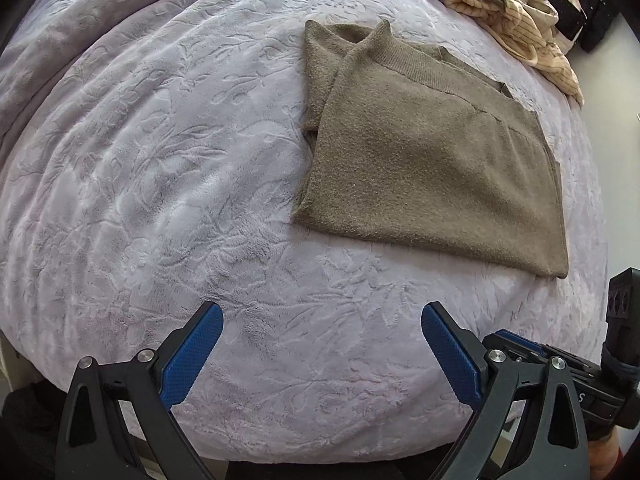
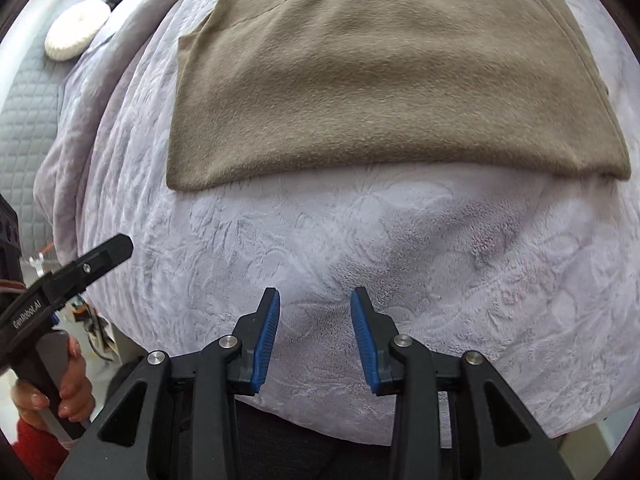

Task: Fold small clothes
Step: 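Slide the right gripper under the folded sweater edge and lift it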

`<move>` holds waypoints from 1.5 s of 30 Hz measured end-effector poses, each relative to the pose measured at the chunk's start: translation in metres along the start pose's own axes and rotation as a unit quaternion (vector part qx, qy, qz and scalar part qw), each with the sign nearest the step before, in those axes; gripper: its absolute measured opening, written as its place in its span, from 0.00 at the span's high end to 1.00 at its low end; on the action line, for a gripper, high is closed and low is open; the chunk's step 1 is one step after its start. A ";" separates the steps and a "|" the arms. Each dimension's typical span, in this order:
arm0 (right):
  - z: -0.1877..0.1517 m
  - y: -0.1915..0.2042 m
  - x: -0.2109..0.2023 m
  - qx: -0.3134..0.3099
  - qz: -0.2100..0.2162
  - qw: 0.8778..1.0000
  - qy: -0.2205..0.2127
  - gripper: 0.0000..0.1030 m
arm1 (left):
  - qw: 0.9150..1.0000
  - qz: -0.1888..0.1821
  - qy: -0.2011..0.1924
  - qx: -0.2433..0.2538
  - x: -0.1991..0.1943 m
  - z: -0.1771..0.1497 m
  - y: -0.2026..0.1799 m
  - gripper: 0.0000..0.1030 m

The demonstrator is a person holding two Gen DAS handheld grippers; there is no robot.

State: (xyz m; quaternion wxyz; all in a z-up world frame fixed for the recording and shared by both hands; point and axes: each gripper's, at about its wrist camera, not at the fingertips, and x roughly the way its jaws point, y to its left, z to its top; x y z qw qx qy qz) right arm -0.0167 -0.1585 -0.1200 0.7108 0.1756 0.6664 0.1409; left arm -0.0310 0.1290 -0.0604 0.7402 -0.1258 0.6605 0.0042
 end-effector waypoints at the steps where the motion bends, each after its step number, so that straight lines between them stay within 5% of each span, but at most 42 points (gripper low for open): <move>1: 0.000 -0.004 -0.001 0.014 0.013 1.000 -0.006 0.61 | 1.000 0.003 0.001 0.006 -0.001 0.001 -0.003 0.04; 6: 0.003 -0.021 0.004 0.085 0.076 0.993 -0.021 0.50 | 0.999 0.015 0.006 0.029 0.000 0.007 -0.009 0.04; 24: 0.037 -0.008 0.060 0.178 0.217 0.959 -0.046 0.50 | 0.999 0.019 0.029 -0.026 0.011 0.007 0.035 0.04; 45: 0.060 -0.004 0.091 0.222 0.291 0.928 -0.076 0.48 | 0.994 -0.073 0.006 -0.078 0.042 0.041 0.050 0.04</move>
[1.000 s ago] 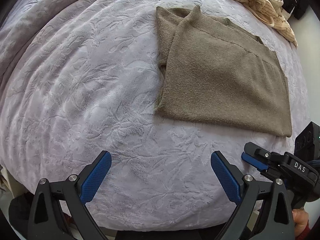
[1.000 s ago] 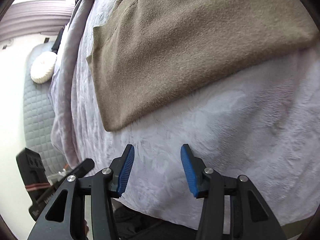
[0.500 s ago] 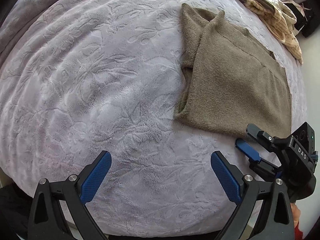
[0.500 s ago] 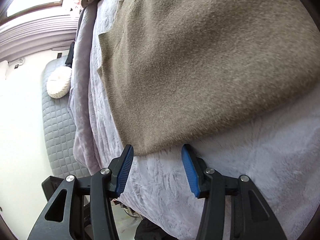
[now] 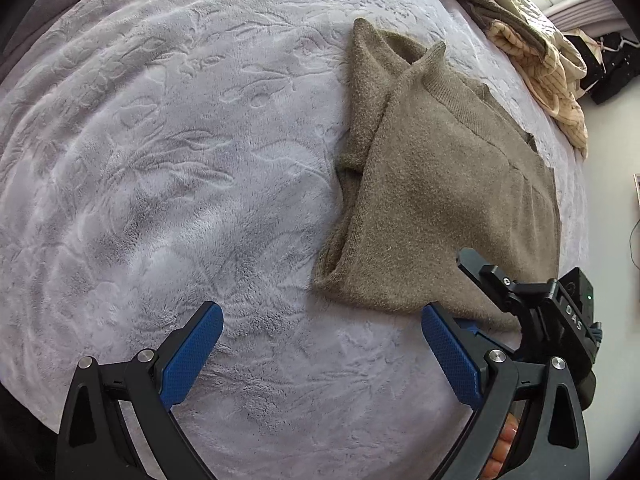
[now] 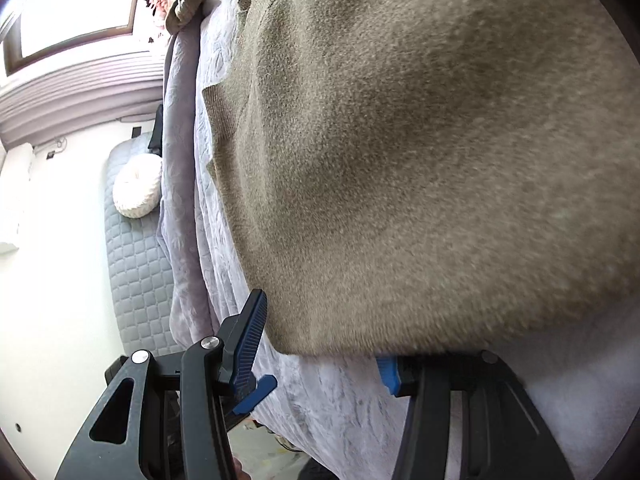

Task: Fold small clothes

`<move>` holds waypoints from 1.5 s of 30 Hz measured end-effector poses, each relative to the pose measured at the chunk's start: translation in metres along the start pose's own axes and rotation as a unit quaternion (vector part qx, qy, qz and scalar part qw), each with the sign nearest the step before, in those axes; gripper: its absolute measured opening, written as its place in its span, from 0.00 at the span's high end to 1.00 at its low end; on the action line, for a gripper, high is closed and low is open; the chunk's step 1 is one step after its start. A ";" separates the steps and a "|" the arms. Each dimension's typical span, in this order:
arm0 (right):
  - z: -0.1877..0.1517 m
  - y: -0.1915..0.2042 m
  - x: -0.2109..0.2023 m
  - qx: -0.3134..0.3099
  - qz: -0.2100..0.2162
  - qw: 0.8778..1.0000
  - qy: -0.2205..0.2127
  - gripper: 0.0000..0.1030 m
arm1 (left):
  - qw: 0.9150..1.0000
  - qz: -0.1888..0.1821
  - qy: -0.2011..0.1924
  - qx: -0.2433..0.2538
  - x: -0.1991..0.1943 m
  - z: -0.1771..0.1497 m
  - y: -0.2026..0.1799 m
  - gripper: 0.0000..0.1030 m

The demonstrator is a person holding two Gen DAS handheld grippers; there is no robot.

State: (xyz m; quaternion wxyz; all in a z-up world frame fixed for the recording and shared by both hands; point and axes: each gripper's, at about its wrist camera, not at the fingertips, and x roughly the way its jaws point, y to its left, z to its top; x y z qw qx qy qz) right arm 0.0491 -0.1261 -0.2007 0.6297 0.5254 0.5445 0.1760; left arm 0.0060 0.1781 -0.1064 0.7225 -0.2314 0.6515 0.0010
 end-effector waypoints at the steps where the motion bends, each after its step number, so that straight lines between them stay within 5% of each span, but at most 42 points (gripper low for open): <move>1: 0.002 -0.002 0.001 0.018 0.007 1.000 0.004 0.57 | 1.000 -0.005 -0.003 -0.002 -0.004 0.003 0.001 0.04; 2: 0.004 -0.005 0.002 0.039 0.020 0.999 0.009 0.68 | 1.000 -0.010 -0.006 -0.005 -0.007 0.005 0.001 0.04; 3: 0.006 -0.008 0.001 0.051 0.032 0.998 0.010 0.92 | 1.000 -0.016 -0.009 -0.007 -0.009 0.010 0.002 0.04; 10: 0.016 0.025 -0.029 -0.012 0.103 0.995 0.012 0.92 | 0.996 -0.090 0.008 -0.019 0.000 0.053 0.003 0.04; 13: 0.019 0.037 -0.038 -0.038 0.103 0.994 0.014 0.92 | 0.991 -0.132 0.027 -0.017 0.018 0.081 -0.003 0.02; 23: 0.019 0.035 -0.037 -0.050 0.086 0.994 0.035 0.92 | 0.984 -0.164 0.064 0.020 0.062 0.133 -0.043 0.03; 25: 0.016 0.034 -0.033 -0.053 0.072 0.995 0.042 0.92 | 0.984 -0.159 0.057 0.047 0.060 0.133 -0.057 0.04; 28: 0.010 0.038 -0.032 -0.087 0.007 0.994 0.069 0.88 | 0.988 -0.121 0.053 0.085 0.061 0.133 -0.071 0.28; 32: -0.006 0.049 -0.040 -0.178 -0.111 0.972 0.109 0.87 | 0.990 -0.099 0.061 0.083 0.071 0.135 -0.069 0.28; 40: 0.048 0.049 -0.070 -0.218 -0.228 0.949 -0.002 0.87 | 0.993 -0.070 0.063 0.077 0.082 0.134 -0.071 0.29; 42: 0.068 0.025 -0.056 -0.194 -0.245 0.950 0.022 0.95 | 0.993 -0.045 0.052 0.098 0.081 0.130 -0.080 0.58; 45: 0.080 0.002 -0.051 -0.165 -0.204 0.964 0.030 0.96 | 0.992 -0.046 0.039 0.108 0.073 0.128 -0.090 0.75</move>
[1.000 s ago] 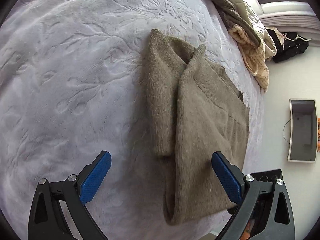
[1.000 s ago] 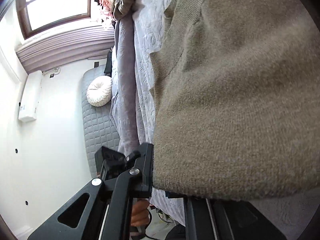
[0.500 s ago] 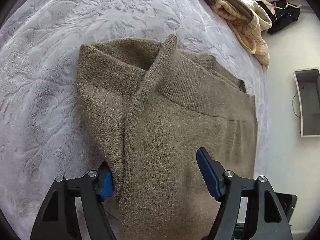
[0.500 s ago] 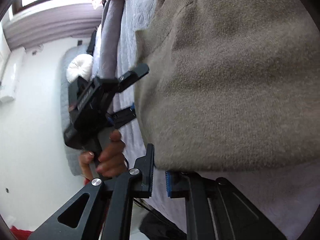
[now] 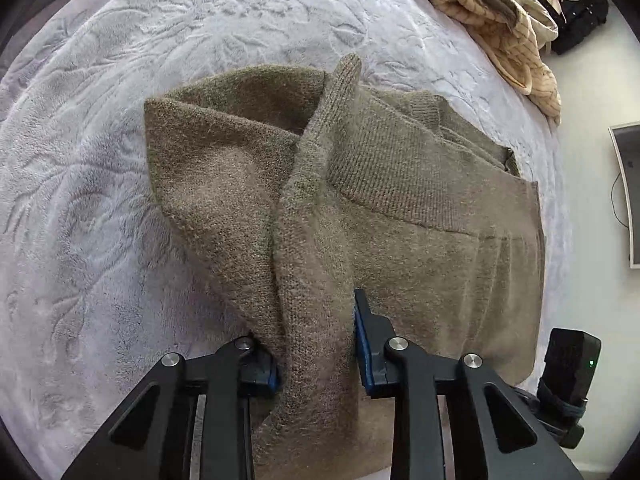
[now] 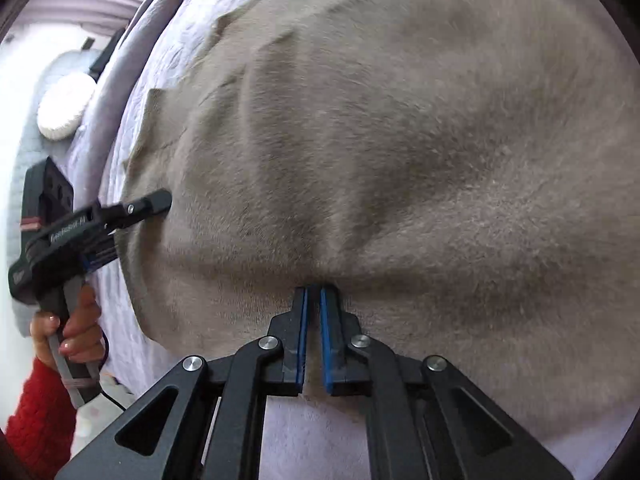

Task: Fold small clothes

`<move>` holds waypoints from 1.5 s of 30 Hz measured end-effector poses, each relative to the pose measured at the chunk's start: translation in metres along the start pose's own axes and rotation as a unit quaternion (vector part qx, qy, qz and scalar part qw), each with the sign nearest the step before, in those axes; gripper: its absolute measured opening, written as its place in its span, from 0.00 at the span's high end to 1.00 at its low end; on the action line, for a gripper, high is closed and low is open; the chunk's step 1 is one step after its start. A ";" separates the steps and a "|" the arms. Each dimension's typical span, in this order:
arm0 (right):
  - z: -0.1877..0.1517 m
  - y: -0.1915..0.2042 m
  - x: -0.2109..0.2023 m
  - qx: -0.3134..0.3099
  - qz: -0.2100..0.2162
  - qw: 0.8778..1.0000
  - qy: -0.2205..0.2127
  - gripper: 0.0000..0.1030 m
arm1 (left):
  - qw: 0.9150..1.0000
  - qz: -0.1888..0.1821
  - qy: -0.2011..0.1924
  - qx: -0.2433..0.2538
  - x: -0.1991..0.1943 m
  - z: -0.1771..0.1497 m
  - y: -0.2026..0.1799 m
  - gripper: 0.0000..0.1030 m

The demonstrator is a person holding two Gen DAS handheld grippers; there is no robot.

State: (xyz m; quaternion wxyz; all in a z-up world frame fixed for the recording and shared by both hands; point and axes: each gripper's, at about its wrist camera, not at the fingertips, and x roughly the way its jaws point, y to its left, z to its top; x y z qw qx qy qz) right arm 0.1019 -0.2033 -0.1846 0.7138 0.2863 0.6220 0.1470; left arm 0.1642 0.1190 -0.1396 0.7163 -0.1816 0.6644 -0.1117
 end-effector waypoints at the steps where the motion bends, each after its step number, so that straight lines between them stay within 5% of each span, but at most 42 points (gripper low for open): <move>1: 0.000 0.000 -0.002 -0.002 0.005 1.000 0.000 0.96 | 1.000 0.000 -0.006 0.005 -0.003 0.000 -0.004 0.75; 8: -0.010 0.006 -0.027 -0.032 0.010 0.999 -0.007 0.91 | 0.998 -0.033 -0.057 0.021 -0.042 -0.003 -0.039 0.77; 16: -0.045 -0.033 -0.078 -0.004 0.037 0.999 -0.033 0.91 | 0.990 -0.075 -0.085 0.081 -0.064 -0.002 -0.132 0.77; 24: -0.051 -0.095 -0.127 0.051 0.047 0.995 -0.073 0.91 | 0.983 -0.091 -0.042 0.156 0.005 -0.010 -0.254 0.82; 29: -0.053 -0.138 -0.141 0.100 0.056 0.990 -0.087 0.88 | 0.980 -0.047 0.021 0.190 0.083 -0.025 -0.299 0.84; 32: -0.051 -0.157 -0.150 0.117 0.081 0.984 -0.102 0.87 | 0.979 -0.024 0.019 0.199 0.095 -0.036 -0.308 0.84; 33: -0.050 -0.161 -0.153 0.121 0.092 0.983 -0.108 0.85 | 0.978 -0.017 0.014 0.208 0.092 -0.038 -0.311 0.84; 36: -0.043 -0.168 -0.155 0.139 0.145 0.972 -0.125 0.47 | 0.972 -0.007 -0.007 0.235 0.075 -0.044 -0.321 0.83; 42: -0.009 -0.172 -0.142 0.170 0.238 0.947 -0.129 0.44 | 0.968 0.011 -0.050 0.246 0.036 -0.049 -0.320 0.82; 43: -0.003 -0.173 -0.137 0.173 0.241 0.947 -0.123 0.44 | 0.969 0.018 -0.052 0.242 0.032 -0.050 -0.316 0.77; 45: 0.017 -0.163 -0.129 0.171 0.236 0.950 -0.112 0.44 | 0.971 0.039 -0.066 0.228 0.024 -0.049 -0.301 0.17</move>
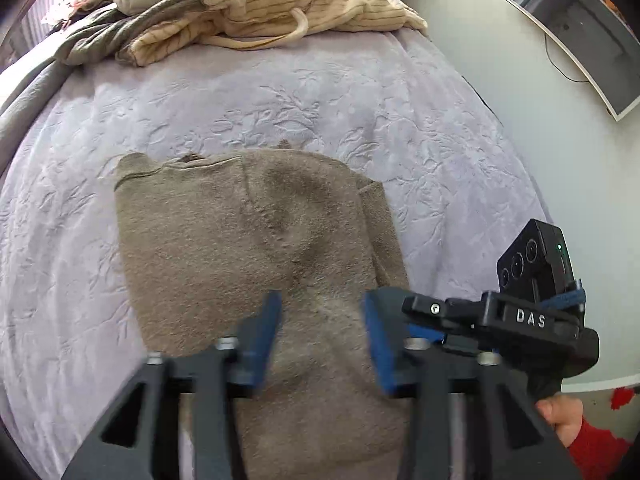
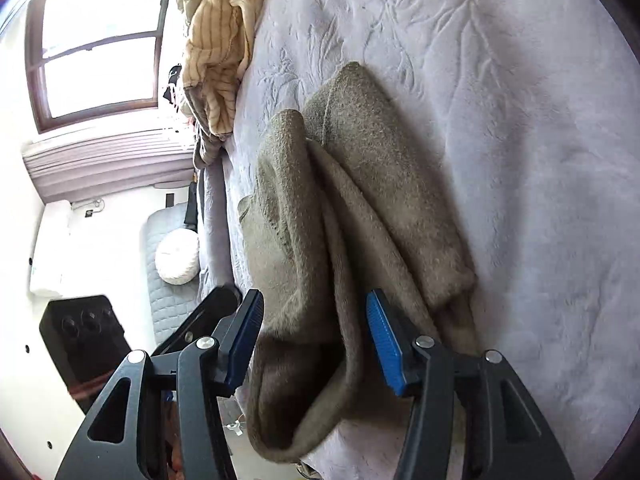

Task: Fold small clothes
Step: 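Open the right gripper and withdraw both grippers from the bundle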

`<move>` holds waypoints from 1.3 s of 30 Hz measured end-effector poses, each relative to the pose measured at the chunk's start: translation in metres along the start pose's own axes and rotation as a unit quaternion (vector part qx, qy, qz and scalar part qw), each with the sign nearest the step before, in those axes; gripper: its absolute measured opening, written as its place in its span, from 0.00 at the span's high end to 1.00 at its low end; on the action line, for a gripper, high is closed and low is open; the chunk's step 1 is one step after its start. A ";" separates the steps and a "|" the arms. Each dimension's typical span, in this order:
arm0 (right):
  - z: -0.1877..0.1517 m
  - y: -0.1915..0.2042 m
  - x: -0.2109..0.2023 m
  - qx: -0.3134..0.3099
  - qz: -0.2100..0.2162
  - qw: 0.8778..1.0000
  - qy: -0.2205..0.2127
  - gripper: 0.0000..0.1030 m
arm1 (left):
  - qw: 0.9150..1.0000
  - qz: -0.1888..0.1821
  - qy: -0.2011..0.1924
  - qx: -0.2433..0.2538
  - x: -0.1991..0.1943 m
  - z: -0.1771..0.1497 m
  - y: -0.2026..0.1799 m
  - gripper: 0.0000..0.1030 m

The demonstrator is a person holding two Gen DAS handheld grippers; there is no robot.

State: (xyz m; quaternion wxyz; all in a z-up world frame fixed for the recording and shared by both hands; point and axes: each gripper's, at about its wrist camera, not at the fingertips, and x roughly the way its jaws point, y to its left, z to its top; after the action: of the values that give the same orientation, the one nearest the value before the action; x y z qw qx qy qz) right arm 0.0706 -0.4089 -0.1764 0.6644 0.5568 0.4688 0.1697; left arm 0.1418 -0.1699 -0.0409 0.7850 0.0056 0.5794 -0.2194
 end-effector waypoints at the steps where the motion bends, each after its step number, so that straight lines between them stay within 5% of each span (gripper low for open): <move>1: 0.003 0.002 0.002 -0.003 -0.004 1.000 0.005 0.44 | 1.000 0.015 -0.017 -0.006 -0.004 -0.003 0.005 0.13; 8: 0.037 0.034 0.045 -0.045 -0.029 0.998 0.043 0.44 | 0.995 0.075 0.001 -0.059 0.003 -0.014 0.067 0.13; 9: 0.040 0.039 0.050 -0.053 -0.040 0.997 0.046 0.52 | 0.994 0.084 0.007 -0.073 0.008 -0.015 0.077 0.13; 10: 0.043 0.046 0.055 -0.070 -0.068 0.994 0.047 0.88 | 0.992 0.095 0.015 -0.087 0.013 -0.017 0.088 0.13; 12: 0.044 0.067 0.060 -0.120 -0.113 0.985 0.042 0.87 | 0.988 0.108 0.023 -0.108 0.019 -0.018 0.105 0.13; 18: 0.032 0.111 0.018 -0.206 -0.095 0.973 -0.027 0.87 | 0.987 0.126 -0.021 -0.102 0.007 -0.008 0.105 0.13; 27: 0.061 0.024 0.018 -0.120 -0.155 0.980 -0.017 0.79 | 0.987 0.148 0.003 -0.070 0.058 -0.008 0.086 0.07; 34: 0.042 0.045 -0.023 -0.164 -0.206 0.964 -0.029 0.74 | 0.986 0.163 0.009 -0.042 0.028 -0.009 0.086 0.07; 39: 0.007 0.081 -0.044 -0.214 -0.170 0.962 -0.030 0.82 | 0.989 0.146 0.001 -0.014 0.009 -0.017 0.062 0.07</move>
State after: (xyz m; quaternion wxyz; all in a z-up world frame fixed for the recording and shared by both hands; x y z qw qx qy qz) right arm 0.0787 -0.4195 -0.0847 0.8007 0.3186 0.4892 0.1345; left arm 0.1505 -0.1120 -0.0700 0.8080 0.0796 0.5762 -0.0944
